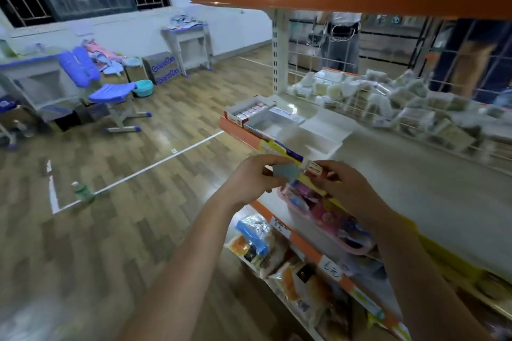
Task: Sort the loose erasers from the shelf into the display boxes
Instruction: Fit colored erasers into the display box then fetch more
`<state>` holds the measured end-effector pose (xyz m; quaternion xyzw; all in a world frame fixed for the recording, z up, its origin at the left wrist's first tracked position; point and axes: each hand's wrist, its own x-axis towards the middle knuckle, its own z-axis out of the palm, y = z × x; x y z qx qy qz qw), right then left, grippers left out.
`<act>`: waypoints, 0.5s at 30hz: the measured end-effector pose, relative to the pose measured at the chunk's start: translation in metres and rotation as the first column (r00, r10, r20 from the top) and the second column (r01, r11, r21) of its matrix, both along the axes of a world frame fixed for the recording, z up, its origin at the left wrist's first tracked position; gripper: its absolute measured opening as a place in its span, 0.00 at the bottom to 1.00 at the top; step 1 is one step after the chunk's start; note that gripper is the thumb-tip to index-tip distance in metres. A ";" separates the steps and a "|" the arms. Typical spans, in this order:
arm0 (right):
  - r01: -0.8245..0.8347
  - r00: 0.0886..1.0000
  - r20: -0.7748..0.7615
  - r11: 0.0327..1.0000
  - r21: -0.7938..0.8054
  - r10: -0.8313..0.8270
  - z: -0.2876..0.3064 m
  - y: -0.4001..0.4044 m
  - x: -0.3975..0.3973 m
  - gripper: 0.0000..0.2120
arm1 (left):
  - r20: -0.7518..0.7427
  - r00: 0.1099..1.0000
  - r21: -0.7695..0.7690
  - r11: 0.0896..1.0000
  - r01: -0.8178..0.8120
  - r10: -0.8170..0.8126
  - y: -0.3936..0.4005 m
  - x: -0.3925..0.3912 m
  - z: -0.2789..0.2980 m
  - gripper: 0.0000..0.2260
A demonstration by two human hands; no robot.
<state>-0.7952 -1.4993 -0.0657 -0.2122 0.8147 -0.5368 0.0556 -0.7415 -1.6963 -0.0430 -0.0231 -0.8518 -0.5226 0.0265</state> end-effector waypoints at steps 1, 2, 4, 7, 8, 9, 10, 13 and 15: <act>0.007 1.000 -0.022 1.000 0.014 -0.007 -0.002 -0.013 -0.010 0.07 | -0.002 1.000 0.005 1.000 -0.011 0.011 -0.012 -0.008 -0.002 0.17; 0.017 0.999 -0.044 0.999 0.028 -0.016 -0.004 -0.026 -0.019 0.08 | -0.002 1.000 0.008 1.000 -0.022 0.022 -0.024 -0.018 -0.004 0.17; 0.021 0.998 -0.067 0.999 0.029 -0.019 -0.008 -0.051 -0.041 0.10 | 0.005 0.999 0.011 0.999 -0.052 0.052 -0.048 -0.038 -0.008 0.15; 0.006 0.998 -0.068 1.000 0.010 -0.005 -0.008 -0.089 -0.079 0.10 | 0.014 0.996 -0.012 0.996 -0.088 0.088 -0.086 -0.074 -0.011 0.15; 0.007 0.997 -0.073 1.000 0.013 -0.006 -0.005 -0.101 -0.092 0.10 | 0.012 0.996 -0.018 0.996 -0.091 0.091 -0.098 -0.087 -0.011 0.15; 0.008 0.996 -0.086 1.000 0.019 -0.006 -0.002 -0.113 -0.106 0.09 | 0.010 0.996 -0.019 0.996 -0.091 0.091 -0.109 -0.100 -0.011 0.15; 0.010 0.994 -0.106 1.000 0.028 -0.007 0.002 -0.124 -0.119 0.09 | 0.010 0.996 -0.013 0.996 -0.090 0.090 -0.119 -0.113 -0.009 0.14; 0.027 0.991 -0.133 0.997 0.067 -0.018 0.011 -0.153 -0.161 0.11 | 0.001 0.996 -0.027 0.996 -0.088 0.088 -0.149 -0.154 -0.003 0.13; 0.057 0.989 -0.143 0.990 0.129 -0.038 0.015 -0.170 -0.187 0.13 | 0.011 0.996 -0.045 0.996 -0.083 0.083 -0.167 -0.182 -0.001 0.14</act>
